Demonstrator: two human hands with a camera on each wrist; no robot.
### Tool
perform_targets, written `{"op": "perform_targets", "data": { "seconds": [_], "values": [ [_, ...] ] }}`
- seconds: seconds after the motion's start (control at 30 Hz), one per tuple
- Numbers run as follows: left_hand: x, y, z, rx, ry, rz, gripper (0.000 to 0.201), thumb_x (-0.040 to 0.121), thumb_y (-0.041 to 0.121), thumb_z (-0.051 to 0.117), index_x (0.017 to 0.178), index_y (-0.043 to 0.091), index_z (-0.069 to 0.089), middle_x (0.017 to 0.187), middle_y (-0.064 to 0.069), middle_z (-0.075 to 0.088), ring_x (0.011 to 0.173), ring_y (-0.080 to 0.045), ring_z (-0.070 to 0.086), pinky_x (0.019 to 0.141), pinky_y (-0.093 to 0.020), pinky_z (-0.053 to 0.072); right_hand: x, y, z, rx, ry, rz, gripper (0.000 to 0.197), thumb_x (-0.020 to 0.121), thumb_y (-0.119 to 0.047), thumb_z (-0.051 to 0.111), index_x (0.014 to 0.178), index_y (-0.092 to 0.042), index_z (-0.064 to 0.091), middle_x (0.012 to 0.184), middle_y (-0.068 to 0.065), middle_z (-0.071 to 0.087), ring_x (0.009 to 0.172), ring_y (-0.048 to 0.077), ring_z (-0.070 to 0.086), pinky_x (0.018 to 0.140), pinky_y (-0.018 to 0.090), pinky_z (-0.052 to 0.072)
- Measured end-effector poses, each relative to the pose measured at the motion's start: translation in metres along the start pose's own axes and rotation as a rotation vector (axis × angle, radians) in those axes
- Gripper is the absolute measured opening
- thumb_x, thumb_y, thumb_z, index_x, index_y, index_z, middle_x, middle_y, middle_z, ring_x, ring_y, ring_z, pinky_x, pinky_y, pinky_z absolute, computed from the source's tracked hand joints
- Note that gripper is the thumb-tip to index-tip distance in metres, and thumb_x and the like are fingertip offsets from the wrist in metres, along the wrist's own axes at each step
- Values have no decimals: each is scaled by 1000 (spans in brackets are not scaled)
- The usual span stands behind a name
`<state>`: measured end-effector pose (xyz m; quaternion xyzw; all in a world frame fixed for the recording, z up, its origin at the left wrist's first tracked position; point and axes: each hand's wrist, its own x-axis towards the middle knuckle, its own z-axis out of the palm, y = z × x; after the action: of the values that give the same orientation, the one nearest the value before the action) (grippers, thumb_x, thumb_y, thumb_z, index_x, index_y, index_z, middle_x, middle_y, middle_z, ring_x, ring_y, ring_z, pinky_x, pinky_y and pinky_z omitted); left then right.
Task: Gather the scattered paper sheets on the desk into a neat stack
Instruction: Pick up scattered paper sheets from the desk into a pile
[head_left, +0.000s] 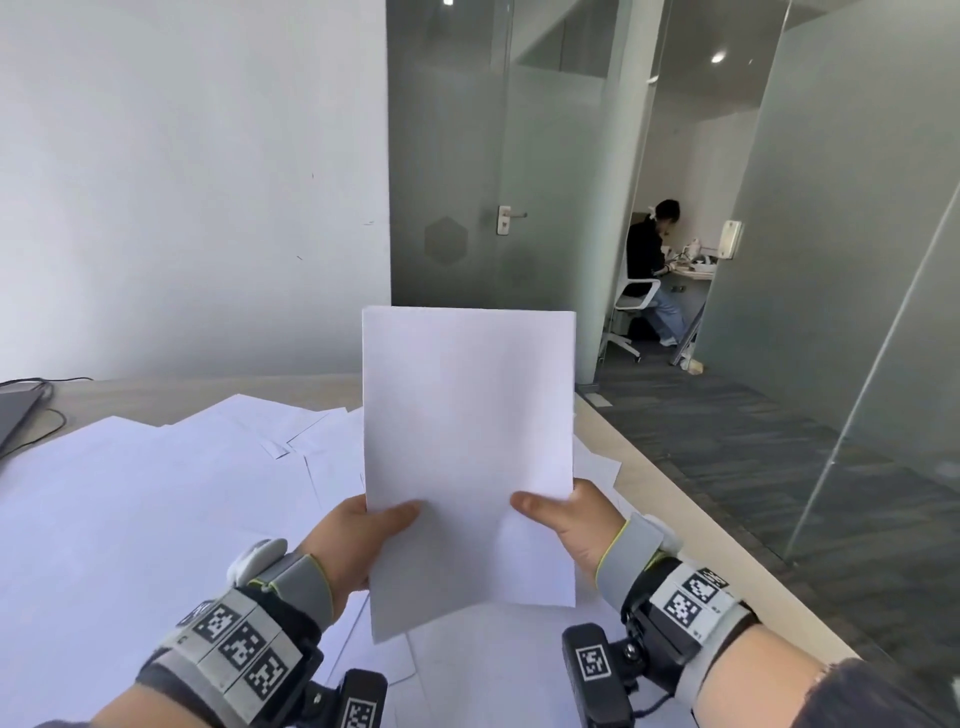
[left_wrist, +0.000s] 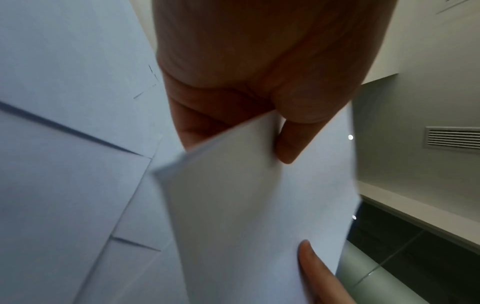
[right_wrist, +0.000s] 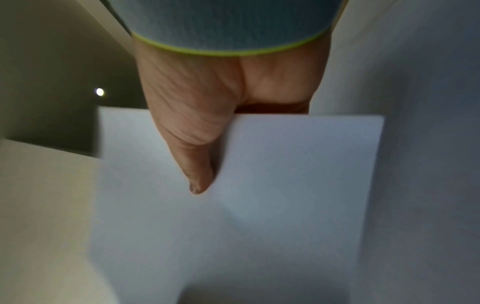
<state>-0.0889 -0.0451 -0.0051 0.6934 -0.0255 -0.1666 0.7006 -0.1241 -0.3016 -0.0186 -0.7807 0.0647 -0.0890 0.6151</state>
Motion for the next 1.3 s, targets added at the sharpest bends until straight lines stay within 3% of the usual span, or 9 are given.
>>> {"op": "perform_targets", "data": {
  "seconds": [0.07, 0.17, 0.27, 0.4, 0.5, 0.67, 0.87, 1.13, 1.3],
  "values": [
    [-1, 1, -2, -22, 5, -13, 48, 65, 30, 75, 108, 7, 72, 98, -14, 79, 89, -36, 74, 85, -49, 60, 0, -9, -1, 61, -34, 38, 22, 89, -37, 73, 100, -17, 75, 99, -3, 78, 94, 17, 74, 92, 38, 56],
    [3, -5, -14, -100, 58, -60, 34, 83, 7, 75, 114, -2, 66, 99, -22, 76, 84, -40, 71, 78, -49, 58, 4, -19, -9, 70, 6, 193, 40, 92, -52, 62, 97, -13, 70, 87, 3, 71, 71, 19, 66, 63, 28, 51],
    [10, -18, -30, -122, 123, -125, 29, 94, 0, 62, 123, -5, 60, 106, -28, 71, 86, -42, 68, 77, -48, 55, 9, -14, -32, 95, 159, 344, 39, 97, -52, 54, 108, -17, 67, 105, 4, 70, 84, 22, 64, 71, 34, 52],
    [18, -24, -37, -118, 169, -197, 31, 95, 1, 63, 125, -4, 57, 110, -27, 69, 88, -40, 67, 72, -45, 55, 10, -3, -68, 133, 349, 451, 50, 94, -62, 49, 121, -22, 61, 127, -1, 61, 113, 23, 57, 91, 50, 51],
    [25, -18, -29, -79, 159, -218, 32, 95, 2, 64, 126, -3, 58, 116, -28, 69, 99, -44, 68, 82, -51, 56, 5, -2, -83, 161, 398, 485, 59, 91, -67, 49, 131, -25, 57, 132, -4, 57, 116, 23, 53, 98, 59, 46],
    [29, -9, -4, 9, 106, -239, 28, 96, 2, 62, 123, -3, 60, 115, -26, 70, 103, -44, 68, 91, -56, 54, -2, -4, -84, 159, 389, 488, 60, 90, -70, 48, 126, -24, 61, 125, -3, 61, 113, 23, 57, 90, 56, 51],
    [32, -2, 21, 99, 100, -253, 20, 95, 2, 63, 115, 2, 64, 109, -23, 71, 101, -42, 70, 95, -60, 54, -3, -5, -79, 163, 365, 489, 50, 93, -66, 48, 109, -22, 66, 120, -3, 62, 111, 22, 58, 93, 56, 51],
    [34, 3, 32, 147, 60, -287, 15, 93, 4, 65, 108, 4, 66, 104, -23, 74, 96, -42, 72, 92, -63, 54, 0, -6, -71, 225, 348, 485, 52, 92, -66, 49, 110, -21, 66, 121, -1, 60, 117, 25, 56, 95, 59, 50],
    [37, 4, 36, 154, 58, -306, 20, 90, 5, 68, 110, 4, 66, 104, -24, 74, 97, -44, 72, 93, -66, 53, 2, -2, -67, 264, 344, 487, 51, 93, -65, 50, 111, -20, 65, 123, 1, 60, 117, 26, 56, 92, 54, 51]
  ]
}}
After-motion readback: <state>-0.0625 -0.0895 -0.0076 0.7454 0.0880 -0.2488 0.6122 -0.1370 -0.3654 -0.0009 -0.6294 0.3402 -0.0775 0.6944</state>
